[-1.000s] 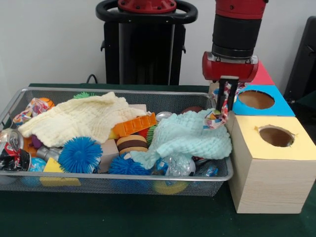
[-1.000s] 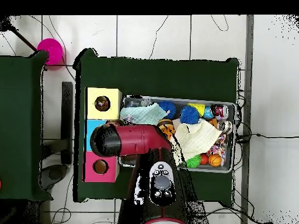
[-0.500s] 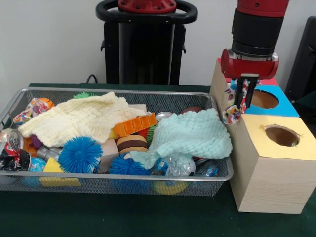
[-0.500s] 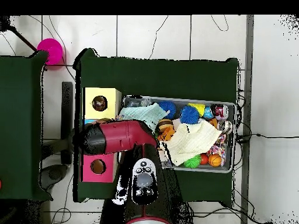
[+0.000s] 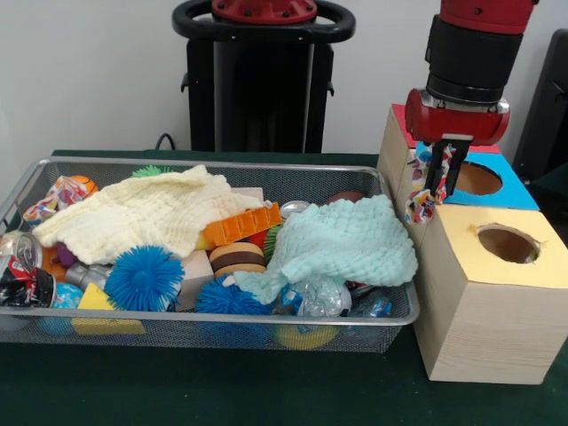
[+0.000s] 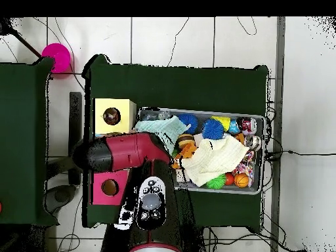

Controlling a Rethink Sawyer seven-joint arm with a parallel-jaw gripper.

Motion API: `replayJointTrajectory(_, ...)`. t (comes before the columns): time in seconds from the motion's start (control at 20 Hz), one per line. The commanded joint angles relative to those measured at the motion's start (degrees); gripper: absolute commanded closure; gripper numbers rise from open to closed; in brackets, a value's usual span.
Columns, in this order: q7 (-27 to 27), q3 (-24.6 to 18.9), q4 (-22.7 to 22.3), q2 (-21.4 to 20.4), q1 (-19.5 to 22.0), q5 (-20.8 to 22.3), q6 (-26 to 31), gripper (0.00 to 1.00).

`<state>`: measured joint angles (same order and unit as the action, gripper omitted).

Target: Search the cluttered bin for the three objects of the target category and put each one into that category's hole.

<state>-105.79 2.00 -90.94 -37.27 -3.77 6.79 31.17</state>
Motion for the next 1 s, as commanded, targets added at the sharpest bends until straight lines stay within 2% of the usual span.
replayJointTrajectory(0.05, -6.98, -6.15, 6.23, 2.56, -3.5, -3.21, 5.45, 1.0)
replayJointTrajectory(0.6, -6.78, -5.74, 4.58, -1.67, -3.78, -4.29, 11.02, 1.0)
replayJointTrajectory(1.0, -4.32, -4.86, 4.91, -4.04, -3.51, -4.31, 15.61, 1.0)
